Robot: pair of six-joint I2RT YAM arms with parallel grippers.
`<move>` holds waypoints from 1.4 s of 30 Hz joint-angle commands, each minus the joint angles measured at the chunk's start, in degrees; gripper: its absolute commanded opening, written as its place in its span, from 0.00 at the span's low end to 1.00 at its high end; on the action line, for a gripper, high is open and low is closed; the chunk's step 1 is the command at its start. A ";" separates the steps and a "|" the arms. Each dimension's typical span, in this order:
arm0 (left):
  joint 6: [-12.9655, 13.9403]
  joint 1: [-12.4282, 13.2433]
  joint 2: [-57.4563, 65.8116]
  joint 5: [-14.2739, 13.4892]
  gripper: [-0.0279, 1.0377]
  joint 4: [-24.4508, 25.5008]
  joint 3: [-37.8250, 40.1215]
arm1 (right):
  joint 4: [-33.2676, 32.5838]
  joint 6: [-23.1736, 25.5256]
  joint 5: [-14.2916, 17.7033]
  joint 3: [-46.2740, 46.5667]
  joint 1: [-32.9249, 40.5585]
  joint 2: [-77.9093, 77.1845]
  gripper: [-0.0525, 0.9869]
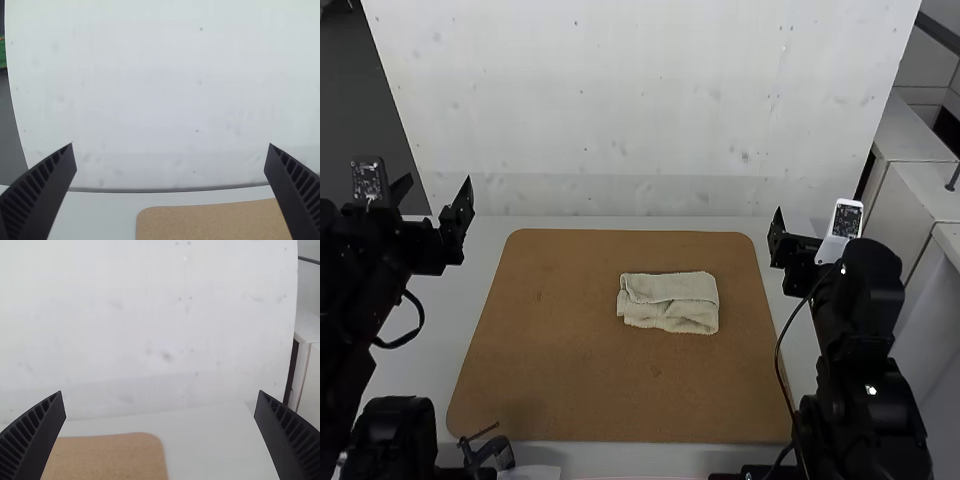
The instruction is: Fold the towel.
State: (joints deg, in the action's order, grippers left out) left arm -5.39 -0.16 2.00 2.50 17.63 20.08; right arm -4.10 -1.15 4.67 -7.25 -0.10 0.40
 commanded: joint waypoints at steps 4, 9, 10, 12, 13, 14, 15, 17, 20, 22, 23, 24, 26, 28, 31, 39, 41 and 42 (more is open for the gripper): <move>0.99 0.34 -1.38 0.49 0.94 -4.09 -5.84 | 0.93 -0.43 0.78 1.09 0.54 -0.67 0.98; 2.84 0.34 -1.38 0.49 0.94 -11.91 -12.17 | 2.25 -0.52 0.52 2.94 0.54 -0.58 0.98; 2.84 0.34 -1.38 0.57 0.94 -12.62 -13.04 | 2.25 -0.43 0.52 2.94 0.45 -0.58 0.98; 2.93 0.34 -1.38 0.66 0.94 -13.50 -14.45 | 2.25 -0.43 0.43 2.94 0.45 -0.58 0.98; 3.01 0.43 -1.38 0.66 0.94 -13.58 -14.98 | 2.16 -0.35 0.34 2.85 0.45 -0.49 0.98; 3.37 0.43 -1.38 0.66 0.94 -13.94 -15.59 | 2.08 -0.35 0.34 2.85 0.45 -0.49 0.98; 3.98 0.43 -1.30 0.66 0.94 -14.46 -16.30 | 2.08 -0.26 0.34 2.85 0.36 -0.40 0.98; 4.95 0.43 -1.38 0.57 0.94 -15.52 -17.79 | 1.81 -0.26 0.34 2.85 0.27 -0.23 0.98; 5.21 0.43 -1.38 1.10 0.94 -15.52 -17.88 | 1.20 0.00 0.34 2.76 0.36 0.04 0.98; 5.21 0.43 -1.38 1.10 0.94 -15.52 -17.88 | 1.11 0.44 0.26 2.85 0.36 0.04 0.98; 5.21 0.43 -1.38 1.10 0.94 -15.52 -17.88 | 1.20 0.53 0.26 2.85 0.36 0.04 0.98; 5.30 0.43 -1.38 1.10 0.94 -15.34 -17.79 | 1.29 0.53 0.17 3.03 0.45 0.04 0.98; 5.21 0.43 -1.38 1.28 0.94 -14.73 -17.79 | 2.25 0.71 -0.36 4.08 1.15 0.04 0.98; 5.30 0.43 -1.30 1.36 0.94 -14.02 -17.70 | 3.04 0.71 -0.45 4.43 2.74 -0.23 0.98; 5.30 0.43 -1.30 1.89 0.94 -13.23 -17.53 | 2.96 0.97 -0.54 4.35 2.65 -0.14 0.98; 5.65 0.34 -1.38 3.03 0.94 -12.18 -17.35 | 3.13 1.59 -0.54 4.35 2.56 -0.05 0.98; 5.65 0.25 -1.38 3.03 0.95 -12.18 -17.53 | 3.13 1.59 -0.54 4.35 2.56 0.04 0.98; 5.74 0.25 -1.38 3.12 0.95 -12.27 -17.61 | 3.13 1.59 -0.54 4.35 2.56 0.04 0.98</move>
State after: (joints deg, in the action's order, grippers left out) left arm -0.43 -0.10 1.43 4.56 5.82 1.85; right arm -1.74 -0.21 4.45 -2.66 2.09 0.40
